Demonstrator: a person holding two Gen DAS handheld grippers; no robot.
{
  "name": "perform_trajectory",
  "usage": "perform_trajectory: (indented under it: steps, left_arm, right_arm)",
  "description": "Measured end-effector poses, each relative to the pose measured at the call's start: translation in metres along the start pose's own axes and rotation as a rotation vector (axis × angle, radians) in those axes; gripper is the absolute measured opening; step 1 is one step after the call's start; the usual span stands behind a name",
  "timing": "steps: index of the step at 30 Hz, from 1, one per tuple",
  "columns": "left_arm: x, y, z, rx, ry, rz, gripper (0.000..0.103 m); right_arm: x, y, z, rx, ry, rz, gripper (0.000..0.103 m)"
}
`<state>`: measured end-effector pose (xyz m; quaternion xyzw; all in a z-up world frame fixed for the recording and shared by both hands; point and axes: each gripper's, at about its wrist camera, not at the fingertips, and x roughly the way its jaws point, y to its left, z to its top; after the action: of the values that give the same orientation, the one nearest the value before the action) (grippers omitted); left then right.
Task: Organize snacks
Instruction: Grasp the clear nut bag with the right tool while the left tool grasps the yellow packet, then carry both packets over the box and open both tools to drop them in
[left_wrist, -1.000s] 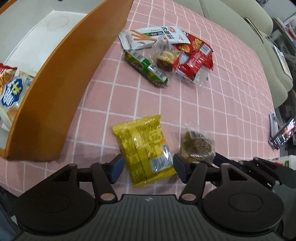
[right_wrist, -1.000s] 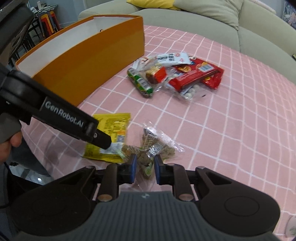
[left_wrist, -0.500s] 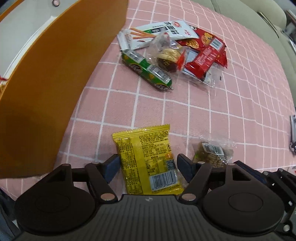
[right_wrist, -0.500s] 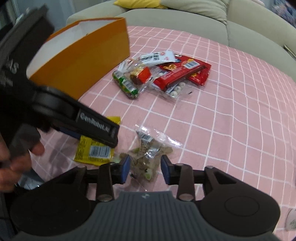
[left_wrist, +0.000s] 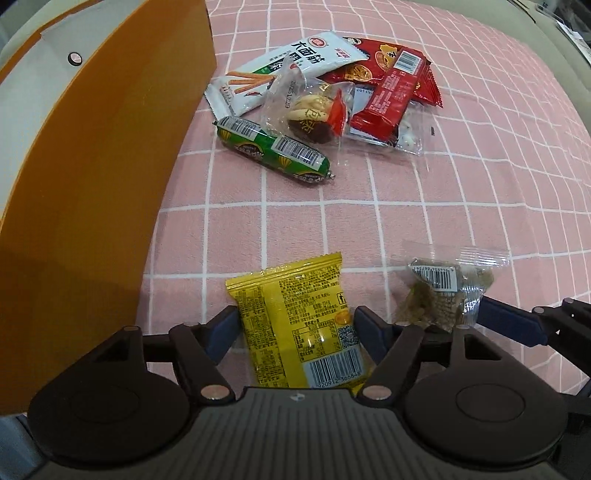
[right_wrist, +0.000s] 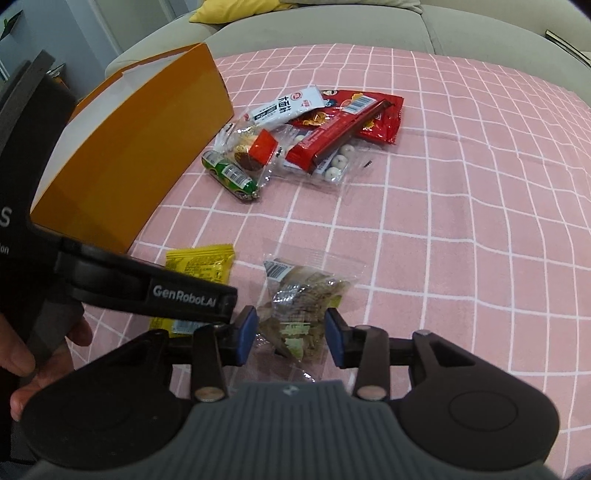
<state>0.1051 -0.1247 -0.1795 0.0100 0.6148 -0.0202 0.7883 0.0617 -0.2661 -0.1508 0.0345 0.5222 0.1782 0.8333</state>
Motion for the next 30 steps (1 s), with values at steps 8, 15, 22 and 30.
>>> perform_trajectory:
  steps: [8, 15, 22, 30]
  left_arm:
    - [-0.002, 0.002, -0.003, 0.014, -0.029, -0.005, 0.075]
    - [-0.005, 0.0, -0.008, 0.033, -0.063, 0.006, 0.067]
    - [-0.007, 0.005, -0.01, 0.049, -0.079, -0.027, 0.063]
    - [-0.027, 0.021, -0.014, 0.035, -0.126, -0.066, 0.062]
  right_arm:
    - [0.007, -0.007, 0.002, 0.038, -0.003, 0.031, 0.039]
    - [0.005, 0.001, 0.0, -0.022, -0.017, 0.004, 0.035]
    - [0.002, 0.005, -0.001, -0.034, -0.022, -0.021, 0.029]
    - [-0.01, 0.005, -0.003, -0.016, -0.022, -0.049, 0.025]
